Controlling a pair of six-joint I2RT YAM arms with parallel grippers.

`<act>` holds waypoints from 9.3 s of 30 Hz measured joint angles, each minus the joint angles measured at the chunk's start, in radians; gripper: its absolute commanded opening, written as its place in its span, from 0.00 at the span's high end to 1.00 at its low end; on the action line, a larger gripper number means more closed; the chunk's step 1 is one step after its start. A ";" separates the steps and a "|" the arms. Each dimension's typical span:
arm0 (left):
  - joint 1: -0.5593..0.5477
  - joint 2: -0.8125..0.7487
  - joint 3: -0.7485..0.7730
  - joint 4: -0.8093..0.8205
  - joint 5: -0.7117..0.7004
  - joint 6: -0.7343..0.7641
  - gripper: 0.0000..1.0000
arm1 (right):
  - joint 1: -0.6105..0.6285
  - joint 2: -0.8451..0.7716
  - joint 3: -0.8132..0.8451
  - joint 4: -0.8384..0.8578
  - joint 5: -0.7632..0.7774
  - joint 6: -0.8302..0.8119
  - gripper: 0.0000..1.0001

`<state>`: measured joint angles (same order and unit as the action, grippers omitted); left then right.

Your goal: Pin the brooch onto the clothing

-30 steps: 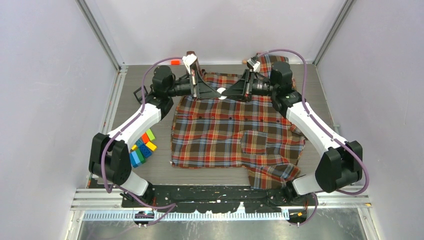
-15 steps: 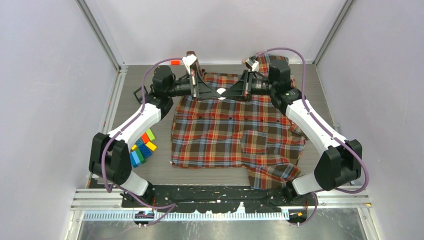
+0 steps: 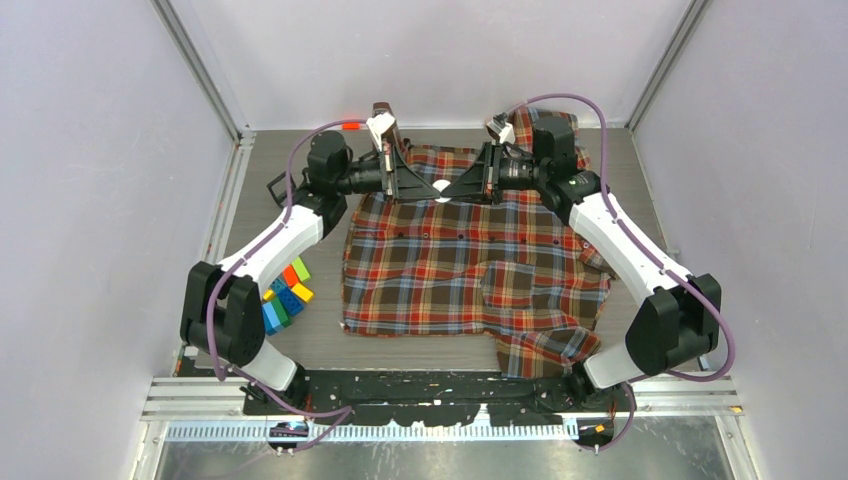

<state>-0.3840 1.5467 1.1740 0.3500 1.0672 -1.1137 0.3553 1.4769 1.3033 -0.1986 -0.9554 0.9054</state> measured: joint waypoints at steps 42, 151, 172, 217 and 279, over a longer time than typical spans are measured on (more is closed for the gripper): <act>-0.174 -0.165 -0.118 -0.544 -0.466 0.541 1.00 | -0.017 -0.280 -0.165 -0.447 0.788 -0.174 0.48; -0.415 0.753 0.509 -0.312 -0.951 0.519 1.00 | -0.260 0.335 -0.089 -0.151 0.674 -0.413 0.99; -0.415 0.773 0.546 -0.321 -0.942 0.524 1.00 | -0.220 0.278 -0.123 -0.165 0.920 -0.495 0.55; -0.415 0.795 0.589 -0.385 -0.953 0.554 1.00 | -0.161 0.326 -0.146 -0.095 0.850 -0.511 1.00; -0.390 0.781 0.471 -0.207 -0.864 0.484 1.00 | -0.138 0.119 -0.336 -0.041 0.801 -0.587 0.53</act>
<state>-0.7738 2.3276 1.6447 0.1432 0.2031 -0.6292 0.2169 1.5955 0.9668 -0.2394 -0.1543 0.3187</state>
